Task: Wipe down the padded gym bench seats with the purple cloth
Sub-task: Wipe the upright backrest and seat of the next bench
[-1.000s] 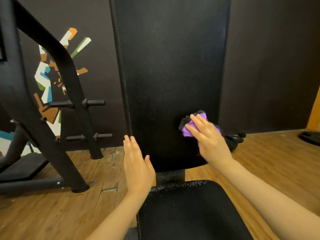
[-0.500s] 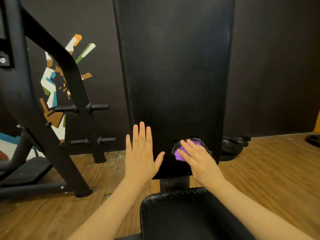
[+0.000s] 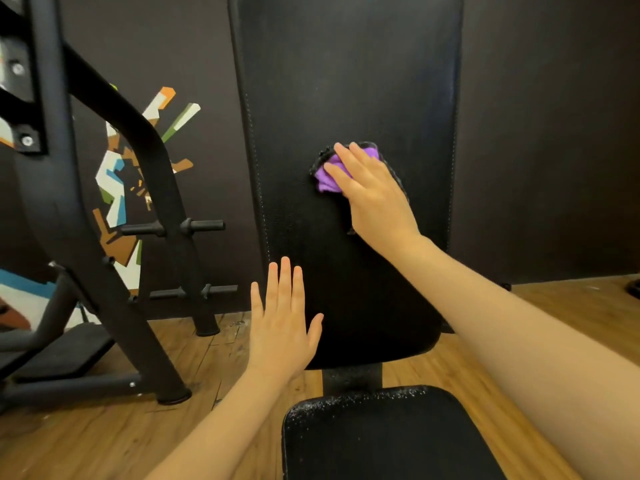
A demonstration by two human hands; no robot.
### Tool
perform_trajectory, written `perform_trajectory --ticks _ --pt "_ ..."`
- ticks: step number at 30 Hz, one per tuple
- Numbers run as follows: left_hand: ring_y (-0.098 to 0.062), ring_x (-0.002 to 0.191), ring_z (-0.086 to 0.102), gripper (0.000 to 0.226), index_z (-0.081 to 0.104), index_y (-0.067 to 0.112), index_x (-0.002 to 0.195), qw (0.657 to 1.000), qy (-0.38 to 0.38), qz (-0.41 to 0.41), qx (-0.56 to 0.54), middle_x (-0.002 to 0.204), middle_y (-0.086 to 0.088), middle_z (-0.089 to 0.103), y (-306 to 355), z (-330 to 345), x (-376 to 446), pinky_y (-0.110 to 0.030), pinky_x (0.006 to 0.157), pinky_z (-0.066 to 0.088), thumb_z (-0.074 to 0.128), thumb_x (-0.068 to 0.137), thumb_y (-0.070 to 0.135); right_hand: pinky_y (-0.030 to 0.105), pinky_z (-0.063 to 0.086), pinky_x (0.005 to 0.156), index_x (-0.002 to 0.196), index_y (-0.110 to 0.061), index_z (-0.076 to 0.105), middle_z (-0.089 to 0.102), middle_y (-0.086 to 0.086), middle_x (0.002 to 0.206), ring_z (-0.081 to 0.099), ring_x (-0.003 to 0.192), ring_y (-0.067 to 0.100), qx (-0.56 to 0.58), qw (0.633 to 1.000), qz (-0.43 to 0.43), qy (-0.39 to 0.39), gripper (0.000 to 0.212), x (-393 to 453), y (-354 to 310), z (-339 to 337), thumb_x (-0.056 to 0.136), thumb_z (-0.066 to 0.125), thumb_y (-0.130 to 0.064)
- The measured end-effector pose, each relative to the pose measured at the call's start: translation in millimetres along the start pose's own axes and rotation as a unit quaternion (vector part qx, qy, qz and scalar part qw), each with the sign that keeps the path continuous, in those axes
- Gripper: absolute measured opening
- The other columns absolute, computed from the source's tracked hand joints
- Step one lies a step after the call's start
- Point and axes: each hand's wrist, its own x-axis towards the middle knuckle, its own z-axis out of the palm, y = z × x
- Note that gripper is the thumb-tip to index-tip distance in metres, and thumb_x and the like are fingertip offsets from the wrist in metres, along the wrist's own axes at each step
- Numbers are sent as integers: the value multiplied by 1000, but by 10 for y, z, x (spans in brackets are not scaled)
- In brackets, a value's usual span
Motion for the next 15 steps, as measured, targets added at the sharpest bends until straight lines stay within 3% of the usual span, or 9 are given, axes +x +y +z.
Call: perform_trajectory --ticks 4,7,10,15 --pt "-33 143 16 74 22 4 146 1000 9 6 15 154 -19 22 -12 -1 1 -54 111 18 32 88 48 41 16 111 133 -8 49 41 12 145 32 137 29 37 999 34 -10 70 -403 -279 288 69 68 12" --pt "-32 143 16 73 21 5 146 1000 14 3 12 154 -18 21 -20 -7 1 -53 114 16 32 88 48 43 21 108 129 -13 54 47 8 140 39 132 24 9 996 -52 -70 72 -1016 -332 396 62 75 4" --pt "-32 142 19 71 26 4 144 1000 17 14 9 152 -19 29 -36 -35 -12 -55 109 24 34 87 45 43 27 105 124 -16 60 53 5 135 48 126 23 -30 985 -121 -121 72 -1251 -219 332 56 83 -5" --pt "-34 140 21 68 29 2 143 1000 10 23 -5 151 -22 30 1 -101 51 -58 106 26 34 87 42 43 30 107 120 -7 62 54 14 133 47 126 31 33 995 -94 -8 58 -767 30 91 66 68 11"
